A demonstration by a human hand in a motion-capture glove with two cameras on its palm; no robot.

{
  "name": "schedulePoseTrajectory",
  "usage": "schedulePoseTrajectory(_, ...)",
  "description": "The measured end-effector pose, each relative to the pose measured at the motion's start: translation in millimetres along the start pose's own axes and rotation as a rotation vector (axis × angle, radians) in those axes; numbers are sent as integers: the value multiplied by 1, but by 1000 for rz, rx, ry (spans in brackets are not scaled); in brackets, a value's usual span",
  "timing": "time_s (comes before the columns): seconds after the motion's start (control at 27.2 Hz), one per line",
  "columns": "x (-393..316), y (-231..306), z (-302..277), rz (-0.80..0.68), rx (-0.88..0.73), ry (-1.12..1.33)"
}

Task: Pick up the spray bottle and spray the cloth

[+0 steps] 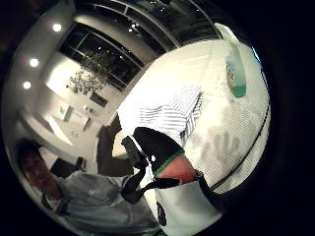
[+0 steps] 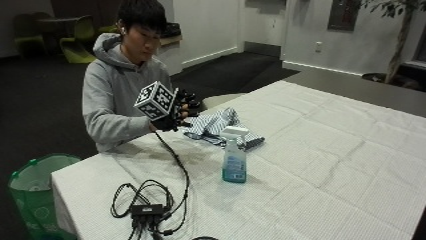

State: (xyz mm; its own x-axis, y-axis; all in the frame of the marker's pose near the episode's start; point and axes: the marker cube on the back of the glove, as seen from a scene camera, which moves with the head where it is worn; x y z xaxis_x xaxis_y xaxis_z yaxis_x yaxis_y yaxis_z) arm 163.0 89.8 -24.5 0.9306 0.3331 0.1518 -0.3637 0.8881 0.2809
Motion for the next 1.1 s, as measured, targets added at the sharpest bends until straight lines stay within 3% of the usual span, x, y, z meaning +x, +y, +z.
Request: schedulePoseTrajectory(1.1,95,-101,78,401,104,-401)
